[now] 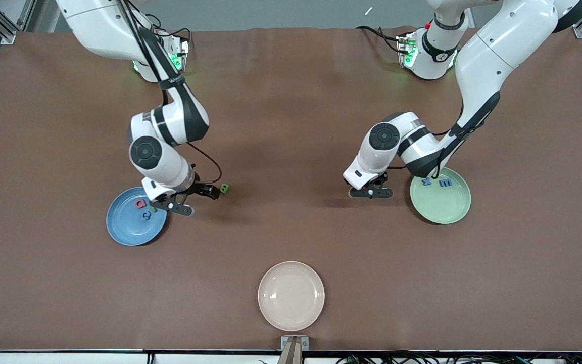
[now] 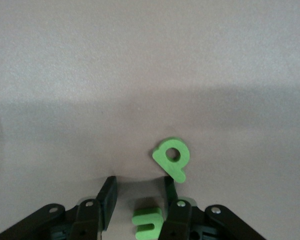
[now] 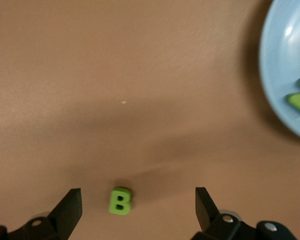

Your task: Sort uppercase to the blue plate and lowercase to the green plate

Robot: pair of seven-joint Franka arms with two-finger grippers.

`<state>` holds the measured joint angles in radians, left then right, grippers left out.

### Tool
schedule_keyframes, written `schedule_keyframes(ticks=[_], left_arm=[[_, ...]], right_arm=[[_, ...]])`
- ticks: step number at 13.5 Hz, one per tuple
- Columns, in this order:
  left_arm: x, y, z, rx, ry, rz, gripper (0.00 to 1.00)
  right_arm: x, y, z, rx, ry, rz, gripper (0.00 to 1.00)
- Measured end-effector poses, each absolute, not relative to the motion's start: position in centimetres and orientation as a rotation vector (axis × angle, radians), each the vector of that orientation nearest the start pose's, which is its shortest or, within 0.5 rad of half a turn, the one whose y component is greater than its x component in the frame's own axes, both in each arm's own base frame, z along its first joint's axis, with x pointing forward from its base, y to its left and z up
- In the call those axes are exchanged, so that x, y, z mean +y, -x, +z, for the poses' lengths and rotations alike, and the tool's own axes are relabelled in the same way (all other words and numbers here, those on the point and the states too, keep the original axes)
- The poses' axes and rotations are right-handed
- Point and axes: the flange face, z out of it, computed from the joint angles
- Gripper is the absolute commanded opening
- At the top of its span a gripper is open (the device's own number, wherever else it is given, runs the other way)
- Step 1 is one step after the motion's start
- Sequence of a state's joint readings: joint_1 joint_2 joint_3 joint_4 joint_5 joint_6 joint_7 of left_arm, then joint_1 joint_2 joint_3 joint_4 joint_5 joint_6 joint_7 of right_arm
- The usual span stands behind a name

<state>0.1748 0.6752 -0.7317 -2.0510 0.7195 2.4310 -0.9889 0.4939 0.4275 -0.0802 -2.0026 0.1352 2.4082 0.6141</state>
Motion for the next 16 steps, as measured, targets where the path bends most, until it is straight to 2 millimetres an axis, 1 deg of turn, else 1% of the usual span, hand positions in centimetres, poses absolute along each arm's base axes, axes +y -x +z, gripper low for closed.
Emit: schedule_keyframes(ticks=[4, 6, 7, 8, 9, 13, 16], left_arm=[[-31.3, -48.4, 17.5, 0.069, 3.116, 0.048, 0.45], [-31.5, -48.1, 17.5, 0.074, 3.117, 0.055, 0.37], [-31.6, -48.0, 17.5, 0.075, 3.118, 0.056, 0.33], [-31.6, -47.9, 17.5, 0.071, 3.118, 0.057, 0.29], [-31.8, -47.8, 17.6, 0.06, 3.122, 0.058, 0.26], [-31.9, -47.7, 17.6, 0.038, 3.121, 0.059, 0.15], [-31.8, -47.7, 17.6, 0.037, 3.118, 0.06, 0.13]], right_arm=[[27.4, -53.9, 20.1, 0.528, 3.055, 0.015, 0.99], [27.9, -53.6, 18.4, 0.549, 3.054, 0.005, 0.88], [28.0, -53.5, 18.0, 0.552, 3.055, 0.004, 0.82], [28.1, -53.4, 17.7, 0.552, 3.057, 0.007, 0.77], [28.1, -53.3, 17.6, 0.552, 3.058, 0.008, 0.74], [28.5, -53.1, 17.6, 0.593, 3.052, 0.011, 0.71], [29.5, -52.2, 17.3, 0.608, 3.055, 0.024, 0.71]])
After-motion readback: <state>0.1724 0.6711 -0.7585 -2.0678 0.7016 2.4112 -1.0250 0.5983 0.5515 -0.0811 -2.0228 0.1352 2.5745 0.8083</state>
